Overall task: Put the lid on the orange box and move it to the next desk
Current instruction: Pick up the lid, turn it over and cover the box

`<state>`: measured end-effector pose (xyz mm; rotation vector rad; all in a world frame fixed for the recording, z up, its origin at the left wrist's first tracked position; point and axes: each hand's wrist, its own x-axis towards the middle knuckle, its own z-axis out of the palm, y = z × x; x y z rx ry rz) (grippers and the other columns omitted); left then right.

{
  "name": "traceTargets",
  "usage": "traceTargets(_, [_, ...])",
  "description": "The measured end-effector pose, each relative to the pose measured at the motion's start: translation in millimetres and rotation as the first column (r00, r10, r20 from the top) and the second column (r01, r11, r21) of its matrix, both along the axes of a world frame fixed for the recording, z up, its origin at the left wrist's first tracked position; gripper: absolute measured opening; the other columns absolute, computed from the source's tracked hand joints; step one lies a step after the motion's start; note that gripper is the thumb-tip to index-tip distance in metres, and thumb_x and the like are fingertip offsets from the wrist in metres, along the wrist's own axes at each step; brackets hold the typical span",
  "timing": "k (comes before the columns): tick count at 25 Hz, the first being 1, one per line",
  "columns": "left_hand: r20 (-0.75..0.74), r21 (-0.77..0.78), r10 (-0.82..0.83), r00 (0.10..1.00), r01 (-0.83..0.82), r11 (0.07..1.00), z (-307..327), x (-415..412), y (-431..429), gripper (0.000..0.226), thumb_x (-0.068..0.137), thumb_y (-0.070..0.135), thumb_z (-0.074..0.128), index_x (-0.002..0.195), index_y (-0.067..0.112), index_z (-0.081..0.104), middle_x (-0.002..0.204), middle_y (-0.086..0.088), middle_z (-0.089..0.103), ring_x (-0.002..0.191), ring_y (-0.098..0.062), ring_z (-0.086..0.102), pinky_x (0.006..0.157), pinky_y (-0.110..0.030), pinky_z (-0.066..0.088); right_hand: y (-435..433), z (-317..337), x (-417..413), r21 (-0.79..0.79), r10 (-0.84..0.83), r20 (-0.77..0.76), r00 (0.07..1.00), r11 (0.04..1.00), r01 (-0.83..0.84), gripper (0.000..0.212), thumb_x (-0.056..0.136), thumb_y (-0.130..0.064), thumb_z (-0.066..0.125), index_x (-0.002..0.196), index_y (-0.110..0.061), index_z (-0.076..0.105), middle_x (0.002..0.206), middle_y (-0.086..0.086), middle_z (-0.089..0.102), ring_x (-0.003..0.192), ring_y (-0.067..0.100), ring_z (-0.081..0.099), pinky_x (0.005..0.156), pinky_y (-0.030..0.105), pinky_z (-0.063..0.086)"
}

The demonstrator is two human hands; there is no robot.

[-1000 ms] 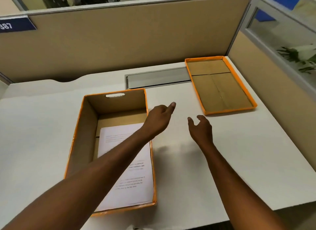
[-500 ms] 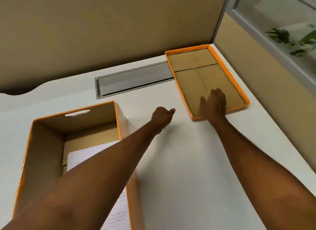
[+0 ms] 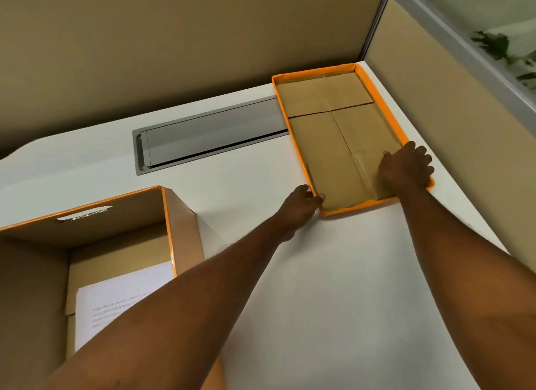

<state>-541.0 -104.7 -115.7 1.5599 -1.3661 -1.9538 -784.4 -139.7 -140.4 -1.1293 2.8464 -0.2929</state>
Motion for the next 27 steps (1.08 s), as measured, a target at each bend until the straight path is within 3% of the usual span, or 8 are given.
traceTargets(3, [-0.038,-0.041,0.116,0.993,-0.117,0.992,-1,7,4,0.035,0.095,0.027,0.052,0.123,0.007,0.048,0.112,-0.007,0.06,0.097,-0.021,0.054,0.082,-0.031,0.047,6,-1,14,0.008,-0.108,-0.015,0.994,0.994,0.108,0.043,0.088,-0.026,0.051,0.122,0.0,0.045,0.131,0.024,0.043,0.12,0.042,0.04,0.096,0.052,0.032])
traceTargets(5, [0.061,-0.064,0.2,0.978,-0.196,0.978,1,20,7,0.023,0.094,0.032,0.052,0.104,0.012,0.048,0.092,-0.005,0.054,0.082,-0.021,0.053,0.064,-0.027,0.046,16,1,24,0.03,-0.183,0.031,0.983,0.983,0.182,0.036,0.085,-0.018,0.052,0.117,-0.002,0.051,0.129,0.021,0.042,0.119,0.039,0.04,0.096,0.049,0.033])
traceTargets(7, [0.152,-0.042,0.218,0.964,-0.214,0.976,1,32,12,0.032,0.093,0.041,0.05,0.096,0.009,0.05,0.096,-0.012,0.056,0.075,-0.023,0.054,0.056,-0.027,0.044,30,2,38,0.035,-0.22,0.077,0.972,0.975,0.218,0.029,0.083,-0.012,0.05,0.111,-0.003,0.056,0.127,0.019,0.043,0.117,0.037,0.042,0.095,0.047,0.035])
traceTargets(10, [0.262,-0.008,0.264,0.928,-0.272,0.962,5,45,31,0.055,0.094,0.045,0.045,0.124,-0.001,0.047,0.125,-0.019,0.053,0.103,-0.034,0.058,0.07,-0.032,0.048,55,8,66,0.007,-0.231,0.137,0.963,0.973,0.233,0.029,0.086,-0.008,0.044,0.112,-0.002,0.056,0.126,0.019,0.045,0.115,0.036,0.045,0.093,0.046,0.037])
traceTargets(12, [0.253,0.009,0.365,0.896,-0.38,0.925,8,50,45,0.054,0.095,0.042,0.044,0.129,0.0,0.043,0.132,-0.018,0.051,0.116,-0.035,0.053,0.085,-0.036,0.047,70,12,82,0.001,-0.221,0.209,0.953,0.974,0.226,0.03,0.089,-0.007,0.04,0.116,-0.001,0.053,0.126,0.019,0.049,0.114,0.036,0.049,0.095,0.046,0.037])
traceTargets(15, [0.27,-0.003,0.432,0.861,-0.448,0.894,19,60,75,0.047,0.098,0.038,0.039,0.126,0.001,0.043,0.131,-0.02,0.051,0.118,-0.036,0.05,0.097,-0.043,0.046,105,26,96,-0.005,-0.214,0.29,0.933,0.974,0.225,0.028,0.09,-0.006,0.039,0.114,-0.001,0.051,0.121,0.019,0.059,0.11,0.038,0.056,0.094,0.045,0.039])
traceTargets(23, [0.252,-0.165,0.484,0.838,-0.455,0.875,64,83,146,0.039,0.1,0.033,0.034,0.117,0.0,0.046,0.121,-0.021,0.055,0.11,-0.035,0.053,0.091,-0.045,0.047,195,68,114,-0.02,-0.127,0.343,0.931,0.99,0.143,0.028,0.089,-0.004,0.041,0.114,0.0,0.053,0.119,0.021,0.06,0.108,0.039,0.058,0.087,0.044,0.047])
traceTargets(27, [0.219,-0.225,0.505,0.835,-0.46,0.859,92,112,158,0.04,0.099,0.032,0.037,0.118,-0.002,0.048,0.12,-0.022,0.055,0.109,-0.037,0.054,0.087,-0.042,0.046,217,102,120,-0.031,0.064,0.471,0.88,0.998,-0.056,0.028,0.094,-0.016,0.04,0.116,0.0,0.048,0.12,0.022,0.057,0.108,0.04,0.054,0.083,0.039,0.044])
